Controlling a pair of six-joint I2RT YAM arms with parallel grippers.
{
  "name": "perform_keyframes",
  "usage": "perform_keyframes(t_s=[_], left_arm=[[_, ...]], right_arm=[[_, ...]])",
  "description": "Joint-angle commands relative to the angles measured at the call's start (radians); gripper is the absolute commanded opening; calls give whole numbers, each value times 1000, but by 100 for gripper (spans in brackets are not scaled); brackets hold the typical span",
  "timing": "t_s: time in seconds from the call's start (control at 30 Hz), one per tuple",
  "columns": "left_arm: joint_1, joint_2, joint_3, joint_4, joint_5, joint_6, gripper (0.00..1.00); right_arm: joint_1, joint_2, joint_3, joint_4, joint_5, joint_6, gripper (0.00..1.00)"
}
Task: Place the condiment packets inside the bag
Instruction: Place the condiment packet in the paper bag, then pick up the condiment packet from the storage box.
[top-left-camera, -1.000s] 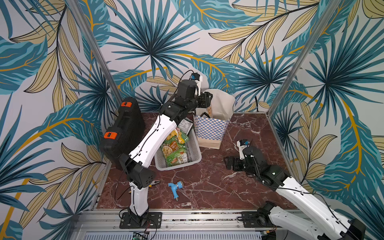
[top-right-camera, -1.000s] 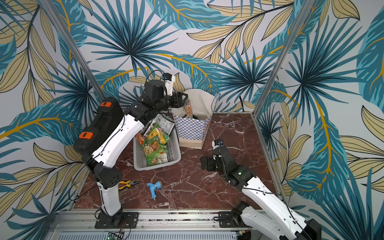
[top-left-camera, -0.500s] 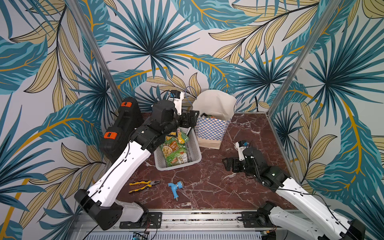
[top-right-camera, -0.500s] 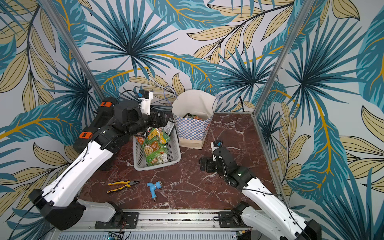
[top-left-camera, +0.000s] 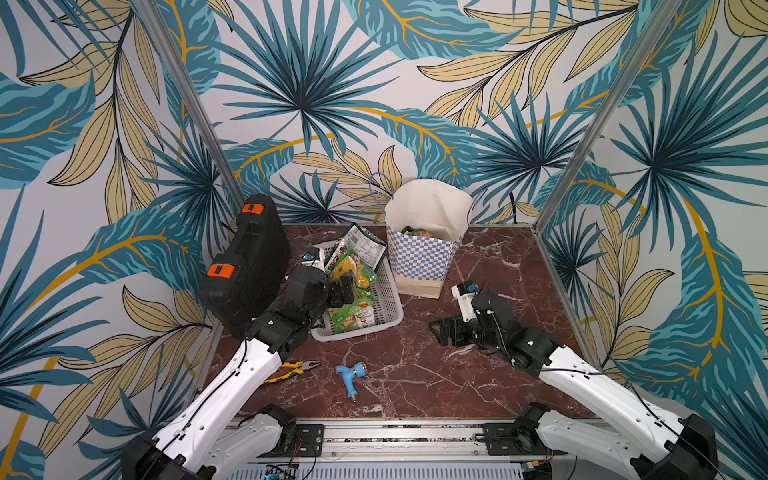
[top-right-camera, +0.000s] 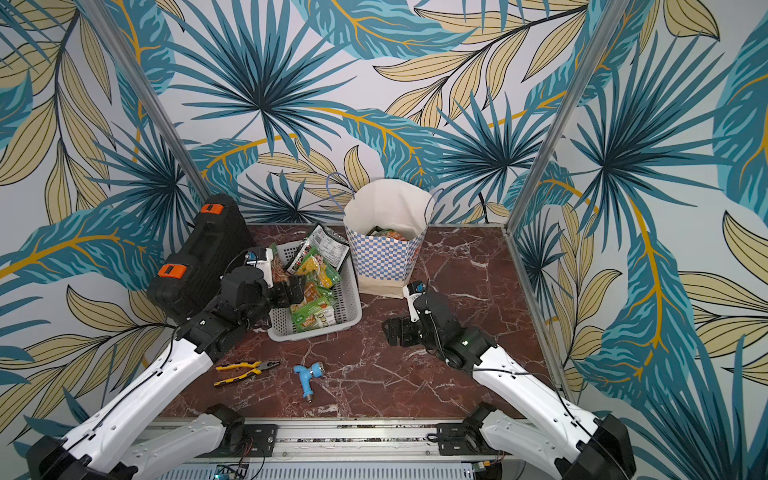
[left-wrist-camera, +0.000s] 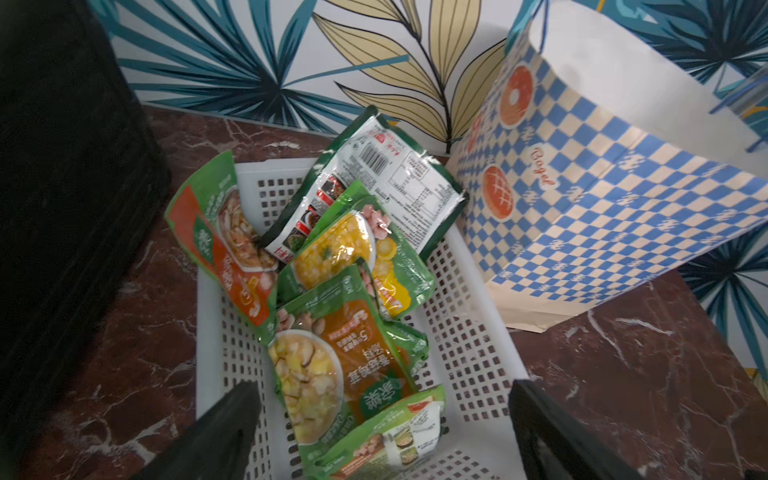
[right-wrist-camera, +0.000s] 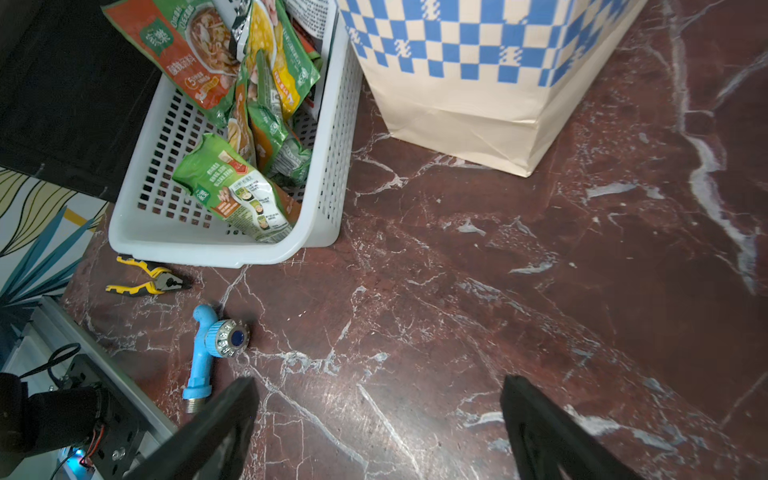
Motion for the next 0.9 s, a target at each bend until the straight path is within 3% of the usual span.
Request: perform_keyframes(t_s=[0.0, 0.13, 0.27, 0.5, 0.87], left_arm=[[11, -35, -124, 197, -54, 13, 98], [12, -64, -223, 309, -49, 69, 98], [17, -106, -290, 358, -90, 41, 98], [63, -190, -367, 368, -138, -33, 100], [91, -193, -368, 346, -120, -53, 100]], right_arm=[[36, 71, 63, 60, -35, -60, 89], [79, 189, 140, 84, -45, -132, 83], [104, 316, 207, 131, -65, -216, 77], [108, 542, 395, 125, -179, -318, 78], [108, 835, 672, 57, -235, -463, 67]])
